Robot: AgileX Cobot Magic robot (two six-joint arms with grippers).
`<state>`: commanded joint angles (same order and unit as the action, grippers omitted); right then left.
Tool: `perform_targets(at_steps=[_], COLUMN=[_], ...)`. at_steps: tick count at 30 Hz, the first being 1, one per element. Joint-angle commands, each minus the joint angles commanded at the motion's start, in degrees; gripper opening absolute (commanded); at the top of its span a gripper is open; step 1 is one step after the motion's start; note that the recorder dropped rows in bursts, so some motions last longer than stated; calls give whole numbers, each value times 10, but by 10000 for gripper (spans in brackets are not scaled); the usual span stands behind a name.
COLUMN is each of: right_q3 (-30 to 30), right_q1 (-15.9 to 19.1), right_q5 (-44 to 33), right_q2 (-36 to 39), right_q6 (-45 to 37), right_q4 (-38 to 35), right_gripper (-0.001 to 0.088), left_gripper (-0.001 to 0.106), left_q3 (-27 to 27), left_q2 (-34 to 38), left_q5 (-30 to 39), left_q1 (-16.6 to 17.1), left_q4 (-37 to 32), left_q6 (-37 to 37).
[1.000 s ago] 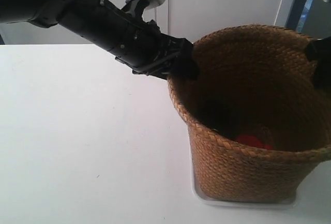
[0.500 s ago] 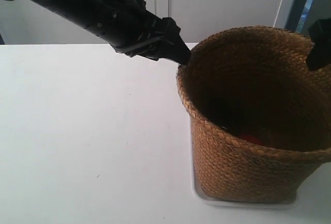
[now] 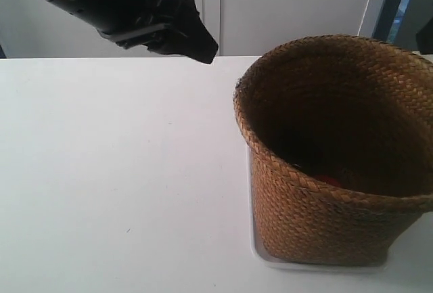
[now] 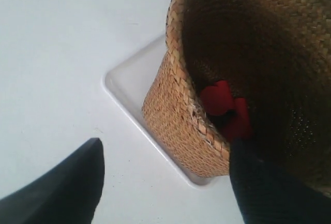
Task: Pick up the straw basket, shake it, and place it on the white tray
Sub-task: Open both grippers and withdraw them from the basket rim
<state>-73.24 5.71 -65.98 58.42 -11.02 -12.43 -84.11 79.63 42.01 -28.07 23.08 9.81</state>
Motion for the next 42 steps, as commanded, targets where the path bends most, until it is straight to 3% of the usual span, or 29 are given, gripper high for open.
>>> perform_targets(at_steps=[2, 4, 5, 6, 7, 9, 11, 14, 18, 20, 26, 42], right_q3=[0, 1, 5, 6, 6, 6, 6, 6, 6, 6, 6, 6], right_q1=[0, 0, 0, 0, 0, 0, 0, 0, 0, 0, 0, 0], right_q5=[0, 0, 0, 1, 7, 52, 99, 116, 116, 116, 116, 117], right_q2=[-18, -41, -58, -64, -81, -106, -120, -122, -122, -122, -122, -123], right_q6=[11, 7, -8, -12, -24, -39, -30, -18, -18, -18, -18, -18], right_q4=[-2, -26, -36, -36, -36, -36, -36, -36, -36, -36, -36, -36], right_gripper=[516, 392, 245, 176, -5, 0, 0, 0, 0, 0, 0, 0], left_gripper=[688, 597, 464, 395, 197, 4, 3, 3, 3, 3, 3, 3], left_q3=[0, 1, 2, 5, 15, 41, 74, 138, 213, 244, 268, 268], left_q2=[-9, -24, -33, -40, -58, -88, -125, -181, -256, -296, -343, -356], left_q5=[26, 79, 100, 103, 102, 90, 56, -29, -53, -56, -47, -93], left_q1=[0, 0, 0, 0, 0, 0, 0, 0, 0, 0, 0, -6], left_q4=[0, 0, 14, 21, 39, 51, 54, 110, 256, 279, 245, 224], left_q6=[0, 4, 25, 32, 51, 73, 92, 112, 284, 324, 316, 325])
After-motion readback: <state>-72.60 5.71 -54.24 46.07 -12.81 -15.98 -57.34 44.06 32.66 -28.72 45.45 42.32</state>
